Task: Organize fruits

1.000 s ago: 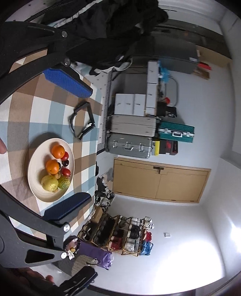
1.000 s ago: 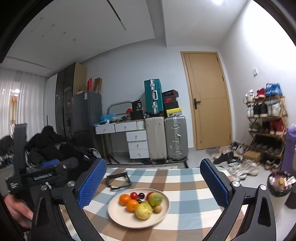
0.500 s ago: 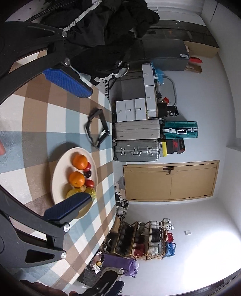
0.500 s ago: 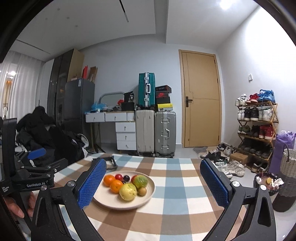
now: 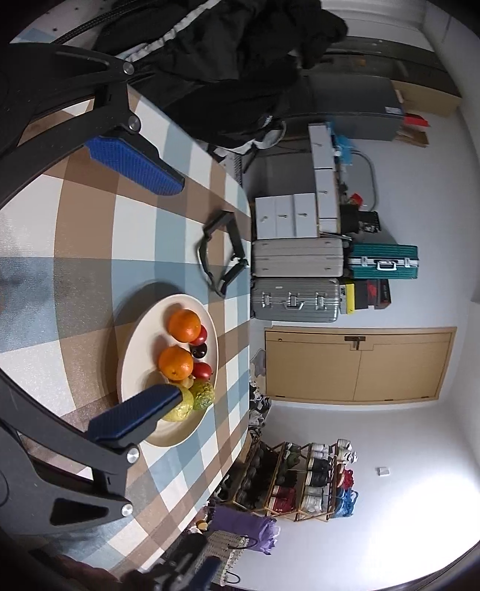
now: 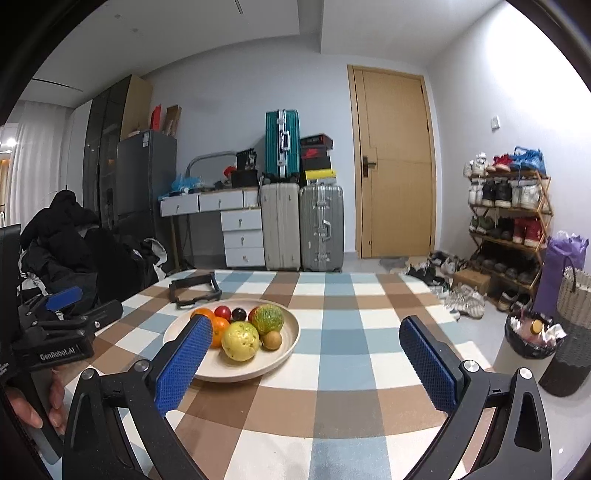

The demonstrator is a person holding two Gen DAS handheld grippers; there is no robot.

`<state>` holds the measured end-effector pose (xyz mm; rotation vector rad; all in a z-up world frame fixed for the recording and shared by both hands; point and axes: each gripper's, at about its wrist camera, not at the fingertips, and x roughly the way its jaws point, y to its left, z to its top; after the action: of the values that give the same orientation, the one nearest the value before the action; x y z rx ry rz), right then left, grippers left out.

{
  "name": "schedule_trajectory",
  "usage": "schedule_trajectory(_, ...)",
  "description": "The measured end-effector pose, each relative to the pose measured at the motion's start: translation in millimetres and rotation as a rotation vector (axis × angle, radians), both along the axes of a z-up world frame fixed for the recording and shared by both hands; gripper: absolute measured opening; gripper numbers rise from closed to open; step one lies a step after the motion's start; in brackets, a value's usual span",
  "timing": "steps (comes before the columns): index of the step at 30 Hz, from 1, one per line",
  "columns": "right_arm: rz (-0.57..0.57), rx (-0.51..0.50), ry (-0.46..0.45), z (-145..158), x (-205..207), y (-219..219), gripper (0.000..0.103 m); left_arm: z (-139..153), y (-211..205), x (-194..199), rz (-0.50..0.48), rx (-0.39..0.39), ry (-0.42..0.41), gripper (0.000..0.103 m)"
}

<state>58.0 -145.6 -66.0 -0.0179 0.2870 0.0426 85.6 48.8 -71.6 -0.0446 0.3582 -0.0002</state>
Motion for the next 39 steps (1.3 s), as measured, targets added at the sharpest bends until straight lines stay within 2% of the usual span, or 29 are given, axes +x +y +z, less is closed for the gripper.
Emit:
schedule_trajectory(3,-0.009,-0.016,0.051,-6.0,11.0,1.7,0.103,0.4,1.4,5.4,0.008,0.000,0.017,0.102)
schedule_trajectory(11,0.010,-0.028,0.045,-9.1,8.7,3.9,0.103,2.6,-5.5,-2.4,0.001,0.029,-0.042,0.102)
schedule_trajectory(39,0.011,-0.029,0.044,-9.3,5.6,4.2,0.103,2.4,-0.9,-0.1,0.005,0.024,-0.046,0.102)
